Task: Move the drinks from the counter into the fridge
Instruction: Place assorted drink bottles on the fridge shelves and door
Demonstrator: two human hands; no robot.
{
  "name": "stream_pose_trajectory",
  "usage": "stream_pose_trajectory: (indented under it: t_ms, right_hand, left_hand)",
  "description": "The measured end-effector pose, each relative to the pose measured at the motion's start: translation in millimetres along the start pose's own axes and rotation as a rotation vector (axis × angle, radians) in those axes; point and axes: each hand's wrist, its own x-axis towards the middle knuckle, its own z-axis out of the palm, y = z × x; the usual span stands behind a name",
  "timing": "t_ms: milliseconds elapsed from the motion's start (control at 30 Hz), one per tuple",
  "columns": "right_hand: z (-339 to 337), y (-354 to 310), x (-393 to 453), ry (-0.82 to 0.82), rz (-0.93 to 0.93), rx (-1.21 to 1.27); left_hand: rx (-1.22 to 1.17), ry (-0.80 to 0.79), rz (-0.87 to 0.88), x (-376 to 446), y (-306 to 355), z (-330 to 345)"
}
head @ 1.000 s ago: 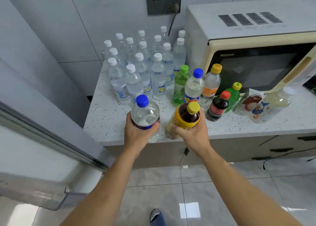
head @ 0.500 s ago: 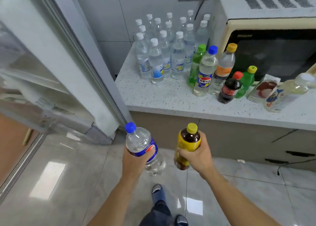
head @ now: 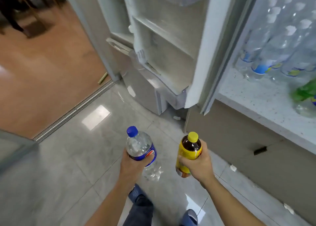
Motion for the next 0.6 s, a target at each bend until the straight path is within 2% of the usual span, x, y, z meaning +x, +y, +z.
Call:
stream_pose_trajectory:
  t_ms: [300,600]
  right_hand:
    - [170.9,-68.1,32.8,-0.176,-0.072,-0.04]
    - [310.4,-135.1,66.5,-0.225,-0.138,-0.053]
  left_hand:
    - [-0.163,0.15,0.021,77.4,-0.7,-150.7]
    - [-0.258,0.238,0.051,170.1,19.5,-265.5]
